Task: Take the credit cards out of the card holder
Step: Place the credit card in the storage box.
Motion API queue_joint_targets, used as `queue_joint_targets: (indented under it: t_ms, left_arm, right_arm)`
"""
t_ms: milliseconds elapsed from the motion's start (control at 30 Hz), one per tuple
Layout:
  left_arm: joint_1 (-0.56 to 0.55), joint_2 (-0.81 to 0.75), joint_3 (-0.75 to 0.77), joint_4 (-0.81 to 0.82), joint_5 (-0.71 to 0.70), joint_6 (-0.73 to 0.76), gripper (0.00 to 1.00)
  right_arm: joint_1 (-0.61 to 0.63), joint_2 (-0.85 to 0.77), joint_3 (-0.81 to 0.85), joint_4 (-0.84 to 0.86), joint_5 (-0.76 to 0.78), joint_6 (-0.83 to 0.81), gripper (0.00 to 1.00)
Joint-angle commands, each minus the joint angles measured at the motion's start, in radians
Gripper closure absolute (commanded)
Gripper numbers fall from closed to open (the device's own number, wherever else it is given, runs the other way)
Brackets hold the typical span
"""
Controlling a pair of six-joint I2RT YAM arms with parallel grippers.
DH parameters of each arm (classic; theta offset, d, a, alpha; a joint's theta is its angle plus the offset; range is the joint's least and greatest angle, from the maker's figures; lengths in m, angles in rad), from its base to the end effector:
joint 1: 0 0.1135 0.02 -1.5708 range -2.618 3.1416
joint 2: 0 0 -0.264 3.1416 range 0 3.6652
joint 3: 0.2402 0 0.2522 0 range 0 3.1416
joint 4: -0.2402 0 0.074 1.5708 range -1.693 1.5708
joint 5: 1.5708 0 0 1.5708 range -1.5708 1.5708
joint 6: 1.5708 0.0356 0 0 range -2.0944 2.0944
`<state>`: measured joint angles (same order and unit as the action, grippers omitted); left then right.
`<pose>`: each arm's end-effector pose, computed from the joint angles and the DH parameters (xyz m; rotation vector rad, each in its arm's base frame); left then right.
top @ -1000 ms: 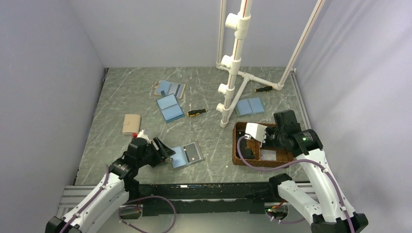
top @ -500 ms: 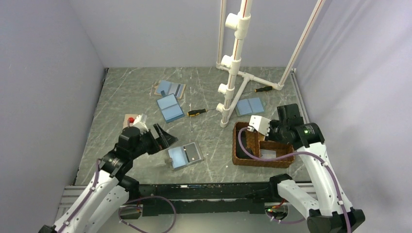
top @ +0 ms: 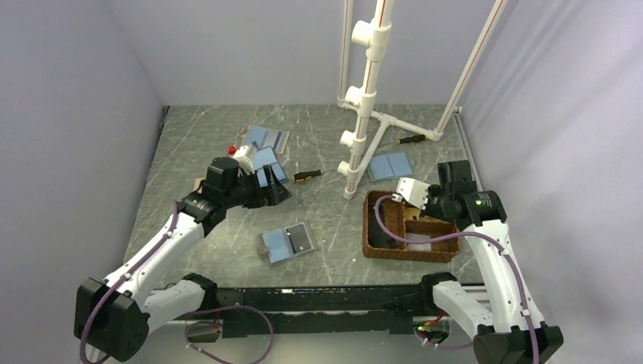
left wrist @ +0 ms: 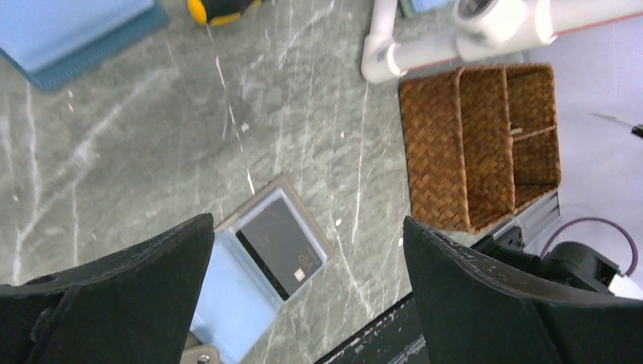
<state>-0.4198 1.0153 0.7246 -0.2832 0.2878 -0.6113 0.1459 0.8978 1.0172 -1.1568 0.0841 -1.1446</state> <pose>0.1999 -0.1003 0.2664 -0.0385 2.2588 -0.8883 0.1460 0.0184 0.3144 -1.5855 2.1575 -0.4492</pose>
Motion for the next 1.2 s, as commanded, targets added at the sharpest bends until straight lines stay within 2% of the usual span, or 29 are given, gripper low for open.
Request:
queue_joint_targets:
  t_ms: [0, 200, 367, 767, 1000, 1167]
  left_arm:
    - [0.007, 0.011, 0.132, 0.007, -0.077, 0.049, 0.01]
    - [0.010, -0.003, 0.145, -0.002, -0.232, 0.056, 0.01]
    - [0.013, 0.003, 0.107, 0.051, -0.282, 0.064, 0.01]
    - [0.032, 0.128, 0.114, 0.204, -0.285, 0.207, 0.00]
    - [0.078, 0.219, 0.175, 0.221, -0.279, 0.210, 0.01]
    - [0.090, 0.258, 0.189, 0.231, -0.274, 0.194, 0.01]
  right_arm:
    - [-0.073, 0.019, 0.028, 0.042, 0.025, 0.020, 1.00]
    - [-0.188, 0.037, -0.041, 0.085, -0.024, -0.028, 1.00]
    - [-0.237, 0.052, -0.087, 0.145, -0.079, -0.057, 1.00]
    - [-0.244, 0.189, -0.037, 0.201, -0.177, -0.048, 1.00]
    - [-0.244, 0.226, -0.025, 0.210, -0.184, -0.100, 1.00]
    - [-0.245, 0.279, -0.032, 0.241, -0.127, -0.113, 1.00]
